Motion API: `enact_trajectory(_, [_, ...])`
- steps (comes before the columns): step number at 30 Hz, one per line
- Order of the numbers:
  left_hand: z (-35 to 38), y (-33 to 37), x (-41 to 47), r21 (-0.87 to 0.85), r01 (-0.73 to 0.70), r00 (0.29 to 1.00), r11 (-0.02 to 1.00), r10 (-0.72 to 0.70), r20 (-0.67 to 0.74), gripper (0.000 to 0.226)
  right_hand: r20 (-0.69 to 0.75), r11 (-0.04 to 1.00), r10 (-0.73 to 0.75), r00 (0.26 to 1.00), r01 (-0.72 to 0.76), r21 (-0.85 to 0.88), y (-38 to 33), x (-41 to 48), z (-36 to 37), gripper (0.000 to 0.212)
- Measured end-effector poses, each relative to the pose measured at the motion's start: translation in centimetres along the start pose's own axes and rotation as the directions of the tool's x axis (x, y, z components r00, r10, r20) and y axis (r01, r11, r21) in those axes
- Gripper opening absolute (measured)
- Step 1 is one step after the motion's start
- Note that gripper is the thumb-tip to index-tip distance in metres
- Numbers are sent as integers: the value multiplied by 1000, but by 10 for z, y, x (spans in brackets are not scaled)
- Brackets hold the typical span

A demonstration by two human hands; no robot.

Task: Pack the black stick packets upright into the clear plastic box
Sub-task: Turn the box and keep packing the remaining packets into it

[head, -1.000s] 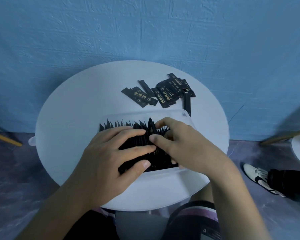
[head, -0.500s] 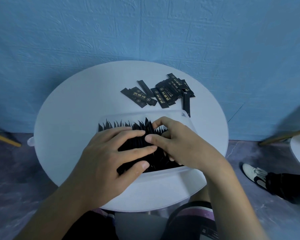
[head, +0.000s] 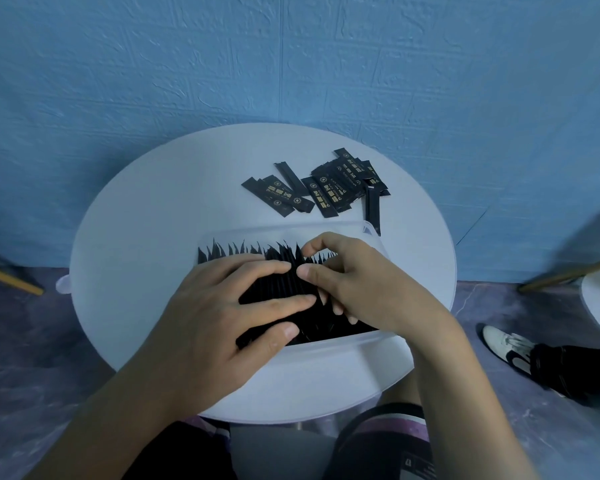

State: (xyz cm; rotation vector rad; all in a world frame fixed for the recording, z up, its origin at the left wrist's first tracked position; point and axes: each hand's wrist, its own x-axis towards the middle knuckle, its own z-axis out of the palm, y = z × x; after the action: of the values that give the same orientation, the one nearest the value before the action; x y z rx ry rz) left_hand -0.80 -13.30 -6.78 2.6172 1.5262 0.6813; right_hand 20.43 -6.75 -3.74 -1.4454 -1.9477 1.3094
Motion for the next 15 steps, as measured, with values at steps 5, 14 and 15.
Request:
enact_trajectory(5, [1, -1, 0, 22, -33, 999, 999, 32, 15, 39, 69, 1000, -20, 997, 19, 25, -2, -5, -9, 32])
enact_trajectory(14, [-1, 0, 0, 53, -62, 998, 997, 61, 28, 43, 59, 998, 62, 996, -63, 27, -5, -7, -7, 19])
enact_trajectory(15, [-1, 0, 0, 55, -66, 997, 996, 65, 31, 44, 45, 997, 74, 996, -75, 7, -6, -6, -5, 23])
